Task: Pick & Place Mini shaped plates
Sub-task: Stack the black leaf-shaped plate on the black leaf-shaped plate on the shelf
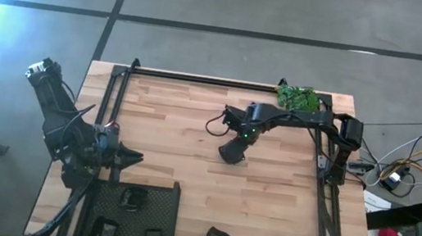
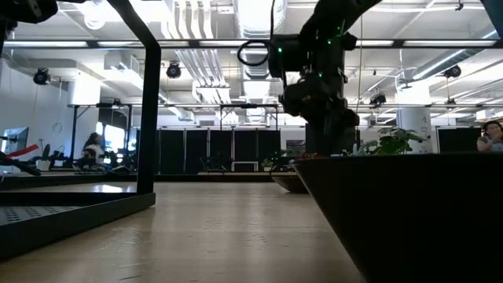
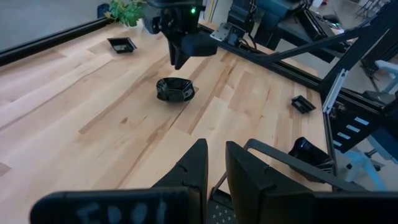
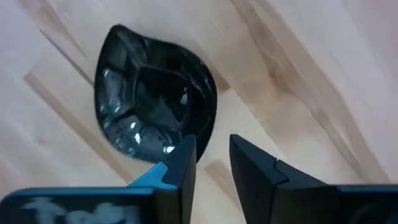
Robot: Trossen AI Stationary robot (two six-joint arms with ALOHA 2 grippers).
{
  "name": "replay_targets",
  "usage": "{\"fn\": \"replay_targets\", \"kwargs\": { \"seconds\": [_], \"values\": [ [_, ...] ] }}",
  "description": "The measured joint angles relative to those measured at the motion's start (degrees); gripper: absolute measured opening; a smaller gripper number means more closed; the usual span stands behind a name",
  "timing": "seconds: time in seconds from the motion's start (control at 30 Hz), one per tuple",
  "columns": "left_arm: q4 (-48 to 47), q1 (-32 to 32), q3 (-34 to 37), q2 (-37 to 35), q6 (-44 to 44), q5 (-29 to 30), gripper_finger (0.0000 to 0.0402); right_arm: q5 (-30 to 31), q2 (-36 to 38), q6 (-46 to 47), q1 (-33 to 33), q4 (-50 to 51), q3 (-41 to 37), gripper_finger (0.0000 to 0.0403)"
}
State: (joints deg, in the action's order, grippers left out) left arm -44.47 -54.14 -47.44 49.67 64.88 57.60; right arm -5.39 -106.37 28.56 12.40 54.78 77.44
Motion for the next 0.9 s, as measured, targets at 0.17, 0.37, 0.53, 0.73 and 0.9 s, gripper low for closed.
{"fn": "replay_targets", "kwargs": {
  "seconds": [0.17, 0.37, 0.53, 0.73, 0.9],
  "values": [
    [-0.01, 0.08, 0.00, 0.00, 0.00, 0.11, 0.0048, -0.86, -0.25, 1.23, 0.38, -5.54, -3.35, 0.0088],
    [-0.07, 0.08, 0.00, 0.00, -0.35, 0.38, 0.0048, -0.61, -0.52, 1.47, 0.85, -8.44, -6.11, 0.0091],
    [-0.08, 0.19, 0.00, 0.02, -0.39, 0.59, 0.0048, -0.68, -0.53, 1.51, 0.83, -11.29, -8.20, 0.0091],
    [-0.09, 0.21, 0.00, 0.02, -0.39, 0.59, 0.0048, -0.74, -0.55, 1.40, 0.83, -12.37, -8.69, 0.0082],
    [-0.09, 0.26, -0.02, 0.02, -0.40, 0.59, 0.0048, -2.01, -0.55, 1.41, 0.83, -14.15, -10.26, 0.0075]
  ]
}}
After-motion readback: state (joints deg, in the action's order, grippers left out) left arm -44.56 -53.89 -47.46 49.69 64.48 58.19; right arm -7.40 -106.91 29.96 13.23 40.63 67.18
